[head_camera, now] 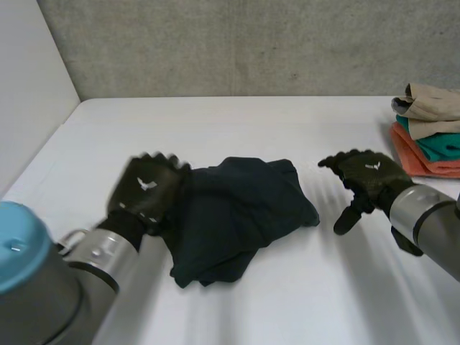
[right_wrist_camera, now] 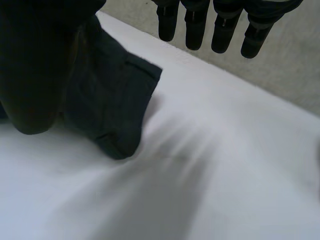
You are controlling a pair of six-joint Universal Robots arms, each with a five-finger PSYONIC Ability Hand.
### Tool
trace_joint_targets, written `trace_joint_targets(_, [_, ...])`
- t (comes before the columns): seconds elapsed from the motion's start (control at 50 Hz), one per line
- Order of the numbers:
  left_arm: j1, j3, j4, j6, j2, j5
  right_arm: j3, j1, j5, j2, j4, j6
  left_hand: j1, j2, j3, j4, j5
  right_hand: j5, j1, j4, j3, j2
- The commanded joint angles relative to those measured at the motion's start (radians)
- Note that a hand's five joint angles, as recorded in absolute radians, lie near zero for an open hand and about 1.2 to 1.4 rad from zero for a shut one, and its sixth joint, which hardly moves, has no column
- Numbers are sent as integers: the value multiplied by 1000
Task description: Fold the laundry.
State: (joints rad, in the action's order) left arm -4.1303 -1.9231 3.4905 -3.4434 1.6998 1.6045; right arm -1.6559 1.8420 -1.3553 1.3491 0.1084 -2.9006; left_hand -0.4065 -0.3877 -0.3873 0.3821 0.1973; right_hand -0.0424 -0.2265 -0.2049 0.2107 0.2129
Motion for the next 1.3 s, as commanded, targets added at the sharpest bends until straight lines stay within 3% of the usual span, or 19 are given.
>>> trace_joint_targets(0.02, [62,9,-11,9,104,9,-67,-24,102,-76,-119,-120,2,-17,-17,22,32,-44,-35,-56,50,48])
trace_joint_targets(0.32, [73,62,-7,20,225,66,4,23,125,-294,-314,-134,-7,-25,-26,31,41,-343,-334,-355,350,347])
trace_joint_targets(0.4, [73,67,-8,20,251,60,27,45,117,-320,-360,-134,-217,-236,-236,241,252,-809,-799,-821,815,813])
trace_joint_targets(0.44, [71,73,-10,21,258,58,31,46,116,-314,-381,-134,-622,-641,-641,646,656,-1178,-1169,-1190,1184,1182])
trace_joint_targets(0.48, [71,79,-10,21,259,57,41,43,116,-309,-386,-117,-988,-1007,-1007,1012,1023,-1179,-1170,-1191,1186,1183])
trace_joint_targets(0.54, [67,102,-16,18,253,57,61,42,119,-298,-380,-111,-990,-1009,-1009,1014,1024,-1179,-1170,-1191,1186,1183])
trace_joint_targets(0.62, [45,147,-62,10,200,63,87,39,122,-176,-342,-45,-990,-1009,-1009,1014,1024,-1179,-1170,-1191,1186,1183])
trace_joint_targets(0.78, [-83,278,-264,12,-101,48,191,37,116,126,-34,300,-990,-1009,-1009,1014,1024,-1179,-1170,-1191,1186,1183])
trace_joint_targets(0.88, [-94,340,-356,12,-183,23,284,39,97,170,175,432,-990,-1009,-1009,1014,1024,-1179,-1170,-1191,1186,1183])
trace_joint_targets(1.0, [-94,342,-412,12,-155,-26,317,54,91,148,338,518,-990,-1009,-1009,1014,1024,-1179,-1170,-1191,1186,1183])
trace_joint_targets(1.12, [-93,403,-377,9,61,-24,386,115,68,-3,288,509,-990,-1009,-1009,1014,1024,-1179,-1170,-1191,1186,1183])
trace_joint_targets(1.16, [-94,456,-335,9,119,-23,445,131,23,-75,236,486,-990,-1009,-1009,1014,1024,-1179,-1170,-1191,1186,1183])
trace_joint_targets(1.24, [-100,690,-132,0,265,-21,586,141,-77,-175,61,431,-990,-1009,-1009,1014,1024,-1179,-1170,-1191,1186,1183])
trace_joint_targets(1.3, [-119,814,-18,-11,281,-24,672,146,-125,-215,-109,397,-990,-1009,-1009,1014,1024,-1179,-1170,-1191,1186,1183])
